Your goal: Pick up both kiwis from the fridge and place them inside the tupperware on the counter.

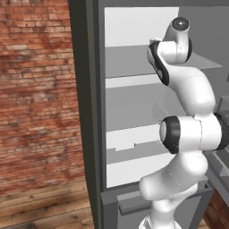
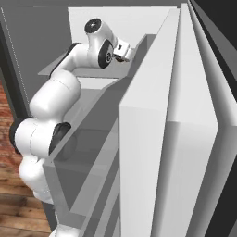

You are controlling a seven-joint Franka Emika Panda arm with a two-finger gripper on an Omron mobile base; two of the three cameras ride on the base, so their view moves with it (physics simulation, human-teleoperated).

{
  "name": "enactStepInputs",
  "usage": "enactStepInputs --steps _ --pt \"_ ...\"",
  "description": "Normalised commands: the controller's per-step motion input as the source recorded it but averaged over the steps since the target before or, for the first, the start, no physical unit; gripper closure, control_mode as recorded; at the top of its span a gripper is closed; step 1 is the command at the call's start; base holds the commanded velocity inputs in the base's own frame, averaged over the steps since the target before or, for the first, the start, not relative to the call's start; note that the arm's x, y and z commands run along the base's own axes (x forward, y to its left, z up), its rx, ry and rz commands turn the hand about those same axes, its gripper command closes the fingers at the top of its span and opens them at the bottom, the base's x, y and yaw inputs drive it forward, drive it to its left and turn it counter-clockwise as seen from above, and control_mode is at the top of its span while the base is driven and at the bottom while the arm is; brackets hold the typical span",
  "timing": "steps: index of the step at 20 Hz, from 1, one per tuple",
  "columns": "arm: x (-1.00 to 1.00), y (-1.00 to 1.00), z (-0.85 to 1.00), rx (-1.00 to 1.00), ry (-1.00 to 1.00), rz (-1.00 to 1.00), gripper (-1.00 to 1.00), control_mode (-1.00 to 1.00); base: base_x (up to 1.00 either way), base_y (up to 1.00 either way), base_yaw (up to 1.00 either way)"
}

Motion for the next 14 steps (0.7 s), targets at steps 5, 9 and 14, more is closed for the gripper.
enactStepInputs --steps 5,9,14 --pt "-0.92 0.08 0.0 0.0 -0.55 0.0 1.0 -1.0 0.0 0.0 0.0" --pt "-0.87 0.15 0.23 0.0 -0.17 0.0 1.0 -1.0 0.0 0.0 0.0" --pt "-0.67 0.16 0.57 0.0 0.18 0.0 1.0 -1.0 0.0 0.0 0.0"
